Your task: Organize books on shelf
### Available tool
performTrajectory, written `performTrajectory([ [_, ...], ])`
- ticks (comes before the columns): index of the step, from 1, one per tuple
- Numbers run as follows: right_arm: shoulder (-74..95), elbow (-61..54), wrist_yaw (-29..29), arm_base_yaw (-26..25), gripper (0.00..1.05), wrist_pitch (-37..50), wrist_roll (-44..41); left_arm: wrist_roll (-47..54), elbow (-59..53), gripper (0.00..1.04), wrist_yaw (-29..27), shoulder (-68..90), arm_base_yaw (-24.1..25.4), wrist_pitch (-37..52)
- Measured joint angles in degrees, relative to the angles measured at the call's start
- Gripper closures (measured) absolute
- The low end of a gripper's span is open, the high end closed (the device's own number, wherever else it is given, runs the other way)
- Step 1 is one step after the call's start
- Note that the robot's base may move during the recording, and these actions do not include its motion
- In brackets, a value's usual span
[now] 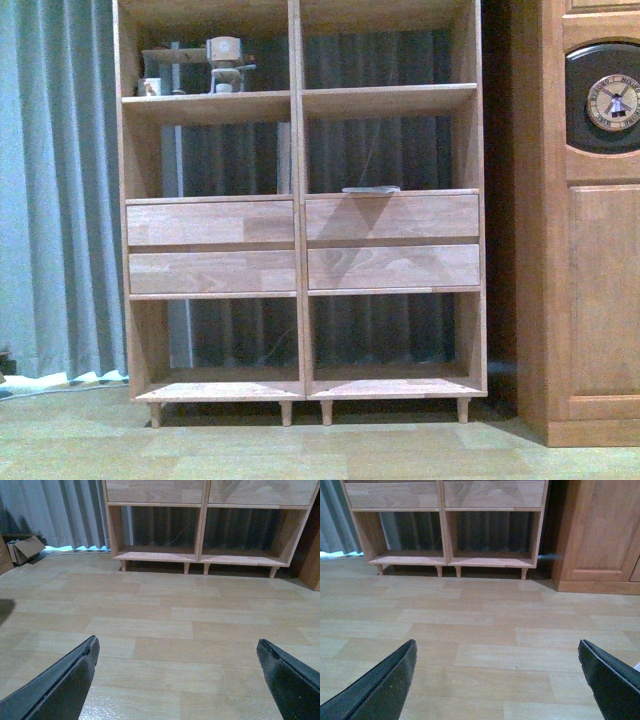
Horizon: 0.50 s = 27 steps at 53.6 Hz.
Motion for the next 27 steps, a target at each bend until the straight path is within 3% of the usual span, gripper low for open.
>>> performTrajectory([
  [27, 0.0, 0.0, 0.0, -0.02, 0.07, 0.0, 0.0, 0.0, 0.0, 0.07, 0.0, 0.0, 0.0, 0.0],
])
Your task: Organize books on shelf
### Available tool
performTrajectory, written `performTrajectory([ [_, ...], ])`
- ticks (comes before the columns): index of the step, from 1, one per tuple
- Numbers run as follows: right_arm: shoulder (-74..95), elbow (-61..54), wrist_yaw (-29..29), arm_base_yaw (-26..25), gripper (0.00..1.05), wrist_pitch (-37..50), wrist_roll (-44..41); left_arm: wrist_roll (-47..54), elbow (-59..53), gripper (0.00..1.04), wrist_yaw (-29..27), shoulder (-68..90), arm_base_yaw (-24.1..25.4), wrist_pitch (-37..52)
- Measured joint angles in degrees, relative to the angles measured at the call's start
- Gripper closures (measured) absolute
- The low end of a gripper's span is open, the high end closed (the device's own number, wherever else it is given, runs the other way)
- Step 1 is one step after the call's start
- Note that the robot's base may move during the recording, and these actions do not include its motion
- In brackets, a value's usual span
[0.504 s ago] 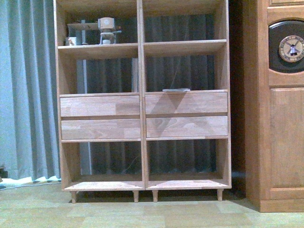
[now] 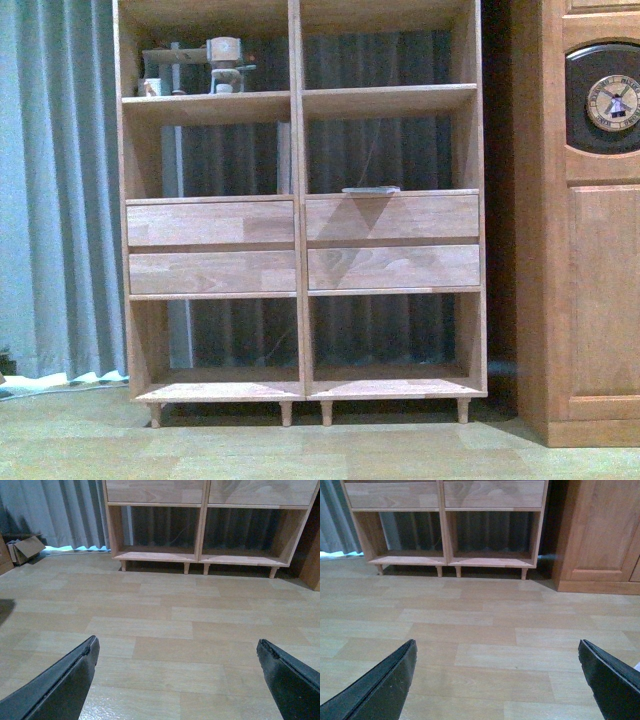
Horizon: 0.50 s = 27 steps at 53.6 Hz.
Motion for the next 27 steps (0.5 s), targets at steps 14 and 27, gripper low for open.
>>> performTrajectory([
  [14, 0.0, 0.0, 0.0, 0.02, 0.07, 0.0, 0.0, 0.0, 0.0, 0.07, 0.0, 0.0, 0.0, 0.0],
  [27, 0.0, 0.0, 0.0, 0.02, 0.07, 0.0, 0.02, 0.0, 0.0, 0.07, 0.0, 0.0, 0.0, 0.0],
])
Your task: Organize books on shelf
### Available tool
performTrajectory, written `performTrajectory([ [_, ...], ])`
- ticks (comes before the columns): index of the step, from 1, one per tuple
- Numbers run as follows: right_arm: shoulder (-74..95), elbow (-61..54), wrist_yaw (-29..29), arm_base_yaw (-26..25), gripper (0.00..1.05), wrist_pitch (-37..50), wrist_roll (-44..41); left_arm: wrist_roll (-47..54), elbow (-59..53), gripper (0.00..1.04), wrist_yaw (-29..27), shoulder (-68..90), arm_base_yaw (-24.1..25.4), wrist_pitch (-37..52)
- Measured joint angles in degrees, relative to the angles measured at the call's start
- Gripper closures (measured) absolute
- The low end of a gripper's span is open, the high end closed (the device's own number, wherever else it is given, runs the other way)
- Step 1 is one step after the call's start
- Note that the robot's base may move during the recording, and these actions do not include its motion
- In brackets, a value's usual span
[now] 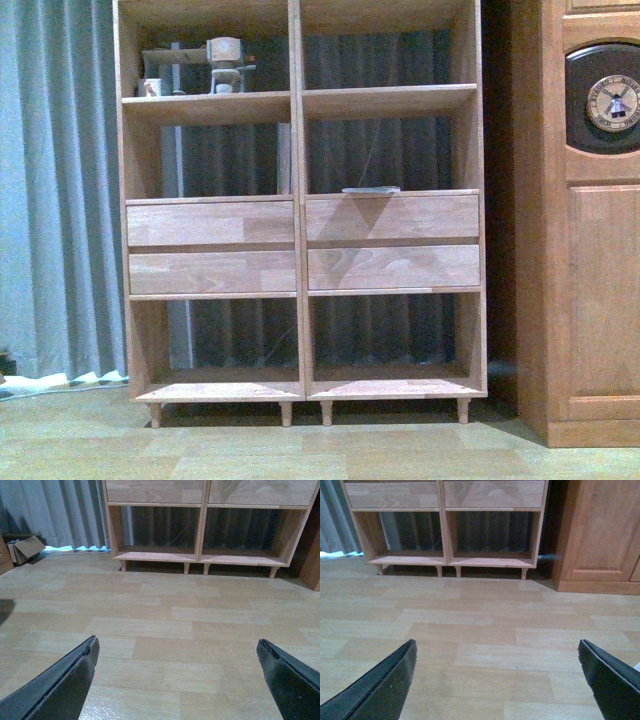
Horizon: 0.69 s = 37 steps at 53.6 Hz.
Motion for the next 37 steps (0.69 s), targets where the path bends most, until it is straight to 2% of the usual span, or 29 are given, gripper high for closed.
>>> performTrajectory([
  [37, 0.0, 0.0, 0.0, 0.0, 0.07, 0.0, -0.02, 0.0, 0.0, 0.07, 0.0, 0.0, 0.0, 0.0],
])
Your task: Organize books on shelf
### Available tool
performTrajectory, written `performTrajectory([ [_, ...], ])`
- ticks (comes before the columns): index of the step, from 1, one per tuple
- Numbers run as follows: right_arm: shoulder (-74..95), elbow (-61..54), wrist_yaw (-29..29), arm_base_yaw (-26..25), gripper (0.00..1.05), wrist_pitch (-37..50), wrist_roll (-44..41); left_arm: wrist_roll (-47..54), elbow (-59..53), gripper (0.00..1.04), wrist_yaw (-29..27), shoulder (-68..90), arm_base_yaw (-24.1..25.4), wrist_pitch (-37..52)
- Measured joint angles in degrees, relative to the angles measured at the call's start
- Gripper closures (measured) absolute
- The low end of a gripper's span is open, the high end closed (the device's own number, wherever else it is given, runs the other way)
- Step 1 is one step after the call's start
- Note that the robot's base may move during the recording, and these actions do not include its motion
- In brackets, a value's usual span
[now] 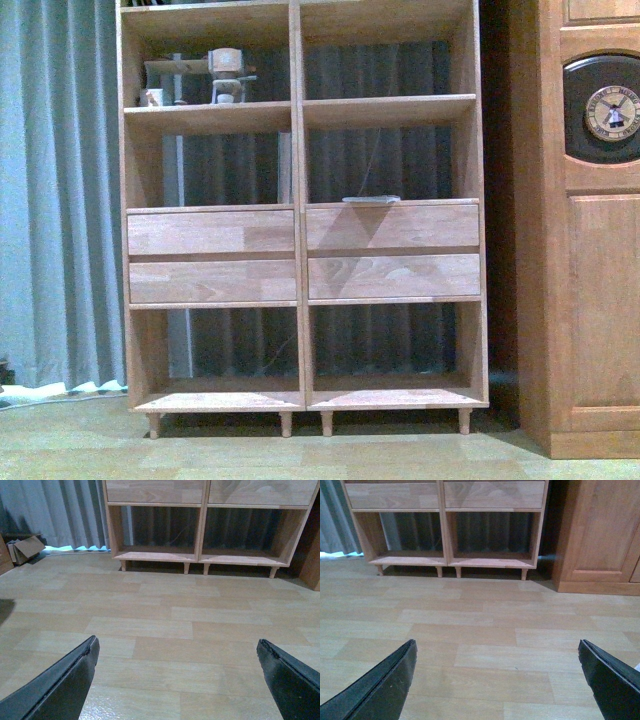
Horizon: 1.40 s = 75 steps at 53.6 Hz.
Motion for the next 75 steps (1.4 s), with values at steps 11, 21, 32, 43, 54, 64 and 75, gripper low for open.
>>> performTrajectory([
  [11, 0.0, 0.0, 0.0, 0.0, 0.07, 0.0, 0.02, 0.0, 0.0, 0.07, 0.0, 0.0, 0.0, 0.0],
  [21, 0.0, 0.0, 0.0, 0.0, 0.07, 0.0, 0.0, 0.0, 0.0, 0.07, 0.0, 0.0, 0.0, 0.0],
  [32, 0.0, 0.0, 0.0, 0.0, 0.07, 0.0, 0.0, 0.0, 0.0, 0.07, 0.0, 0.0, 0.0, 0.0],
  [43, 0.0, 0.0, 0.0, 0.0, 0.07, 0.0, 0.0, 0.0, 0.0, 0.07, 0.0, 0.0, 0.0, 0.0],
  [54, 0.0, 0.0, 0.02, 0.0, 0.07, 0.0, 0.0, 0.0, 0.0, 0.07, 0.04, 0.0, 0.0, 0.0],
  [64, 0.0, 0.0, 0.0, 0.0, 0.07, 0.0, 0.0, 0.0, 0.0, 0.07, 0.0, 0.0, 0.0, 0.0],
  [75, 0.0, 0.0, 0.0, 0.0, 0.07, 0.0, 0.0, 0.0, 0.0, 0.07, 0.0, 0.0, 0.0, 0.0],
])
